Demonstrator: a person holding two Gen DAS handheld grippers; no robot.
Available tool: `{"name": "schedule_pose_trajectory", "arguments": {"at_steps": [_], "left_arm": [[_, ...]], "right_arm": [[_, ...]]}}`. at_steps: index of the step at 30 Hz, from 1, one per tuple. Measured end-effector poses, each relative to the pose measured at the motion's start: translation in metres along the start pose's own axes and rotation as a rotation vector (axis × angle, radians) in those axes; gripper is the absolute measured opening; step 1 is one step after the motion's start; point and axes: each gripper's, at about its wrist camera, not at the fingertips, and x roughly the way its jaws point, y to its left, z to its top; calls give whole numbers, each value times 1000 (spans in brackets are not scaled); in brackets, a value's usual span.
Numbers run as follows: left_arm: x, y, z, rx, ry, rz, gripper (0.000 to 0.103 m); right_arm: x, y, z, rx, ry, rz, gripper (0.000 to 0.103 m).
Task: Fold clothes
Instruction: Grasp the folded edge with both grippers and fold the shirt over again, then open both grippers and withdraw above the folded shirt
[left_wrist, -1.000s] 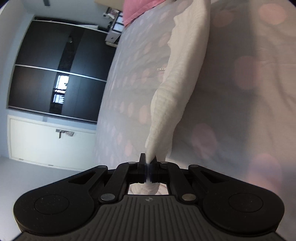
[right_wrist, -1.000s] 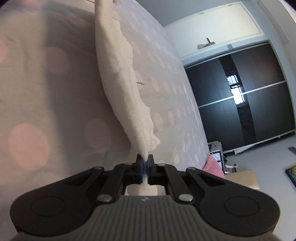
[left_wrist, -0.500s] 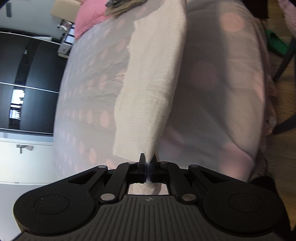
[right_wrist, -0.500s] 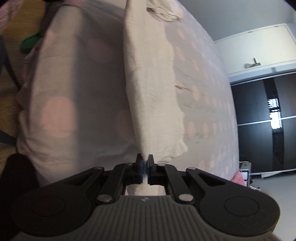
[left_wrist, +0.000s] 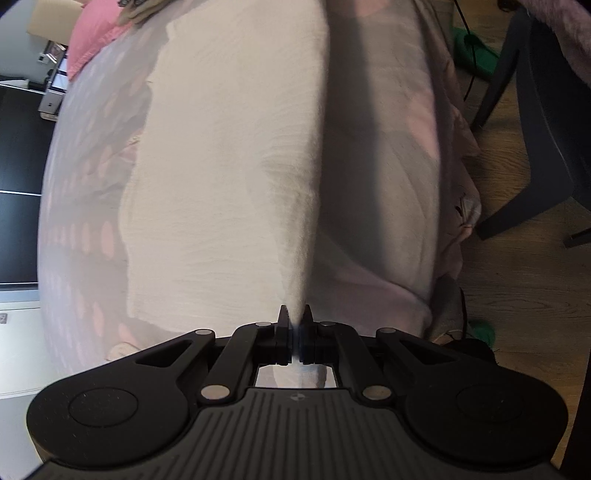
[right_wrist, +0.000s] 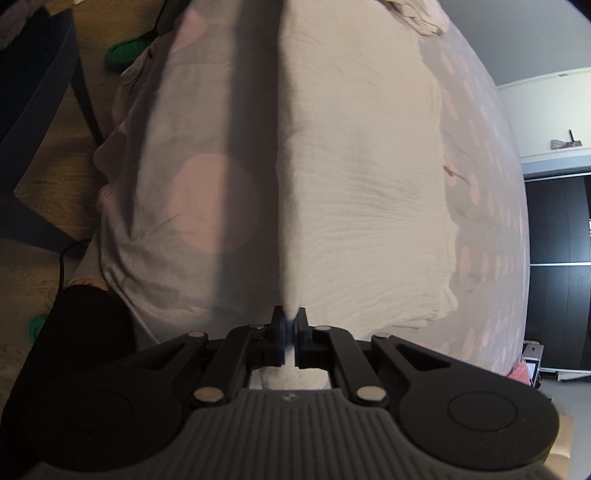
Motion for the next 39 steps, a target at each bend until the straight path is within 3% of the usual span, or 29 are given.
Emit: {"name": "schedule_pose_trajectory", "arguments": {"at_steps": [10, 21, 23, 25, 26, 27, 33, 39], "left_arm": [[38, -7, -5, -46, 7, -102, 1], [41, -7, -5, -114, 7, -127, 3], [37, -4, -5, -137, 6, -143, 11], [30, 1, -6, -168, -7, -175, 21], [25, 4, -6, -186, -20, -187, 26], [20, 8, -7, -202, -36, -194, 28], [-1, 49, -10, -382, -118, -185, 37], [-8, 94, -9, -565, -194, -168, 38]], "right_arm": [[30, 9, 6, -34, 29, 86, 5], [45, 17, 12, -60, 40, 105, 10], [41, 14, 13, -48, 33, 109, 14], [34, 9, 14, -27, 12, 118, 38], [29, 7, 15, -17, -3, 123, 44], [23, 2, 15, 2, -21, 139, 54], [5, -30, 13, 150, -88, 150, 55], [9, -96, 5, 496, -149, 130, 54]]}}
